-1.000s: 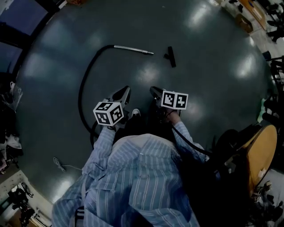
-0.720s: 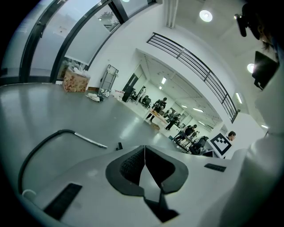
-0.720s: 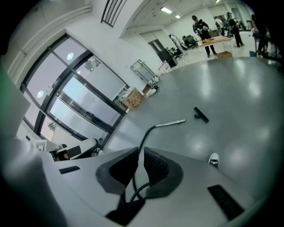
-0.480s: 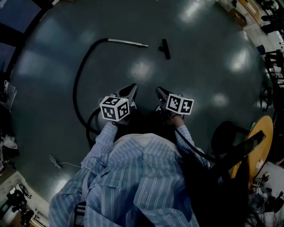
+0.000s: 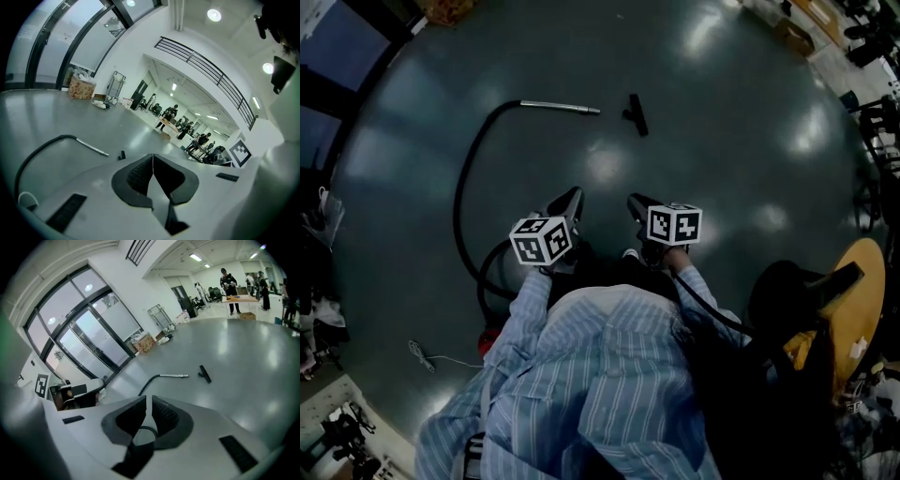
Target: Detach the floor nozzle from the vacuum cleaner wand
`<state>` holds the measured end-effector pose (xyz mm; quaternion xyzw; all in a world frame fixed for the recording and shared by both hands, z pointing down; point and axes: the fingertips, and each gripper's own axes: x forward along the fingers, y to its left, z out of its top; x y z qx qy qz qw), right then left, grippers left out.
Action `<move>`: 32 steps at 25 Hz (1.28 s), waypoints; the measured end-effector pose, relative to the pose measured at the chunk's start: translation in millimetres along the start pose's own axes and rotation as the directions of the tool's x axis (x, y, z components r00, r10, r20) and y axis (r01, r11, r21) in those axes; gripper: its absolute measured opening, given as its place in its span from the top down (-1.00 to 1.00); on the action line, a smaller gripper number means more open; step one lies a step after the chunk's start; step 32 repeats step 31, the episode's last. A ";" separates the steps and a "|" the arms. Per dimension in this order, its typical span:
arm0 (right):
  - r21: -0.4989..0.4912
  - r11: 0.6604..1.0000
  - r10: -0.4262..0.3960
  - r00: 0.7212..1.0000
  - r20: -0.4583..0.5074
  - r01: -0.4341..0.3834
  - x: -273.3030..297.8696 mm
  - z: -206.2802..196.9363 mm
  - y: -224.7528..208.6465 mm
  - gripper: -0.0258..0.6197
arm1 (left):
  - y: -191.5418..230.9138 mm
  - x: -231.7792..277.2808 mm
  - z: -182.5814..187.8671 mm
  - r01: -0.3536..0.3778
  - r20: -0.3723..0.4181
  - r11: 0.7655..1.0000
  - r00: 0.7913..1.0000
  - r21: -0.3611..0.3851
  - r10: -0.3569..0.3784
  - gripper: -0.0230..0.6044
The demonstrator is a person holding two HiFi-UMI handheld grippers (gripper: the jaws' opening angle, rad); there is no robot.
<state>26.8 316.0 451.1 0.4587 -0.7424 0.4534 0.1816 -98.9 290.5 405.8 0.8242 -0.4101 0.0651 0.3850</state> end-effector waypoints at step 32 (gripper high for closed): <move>-0.087 0.986 0.137 0.990 -0.044 -0.140 -61.4 1.8 -63.8 0.79 | -92.4 41.5 -46.6 -0.089 0.023 0.996 0.996 0.022 0.089 0.89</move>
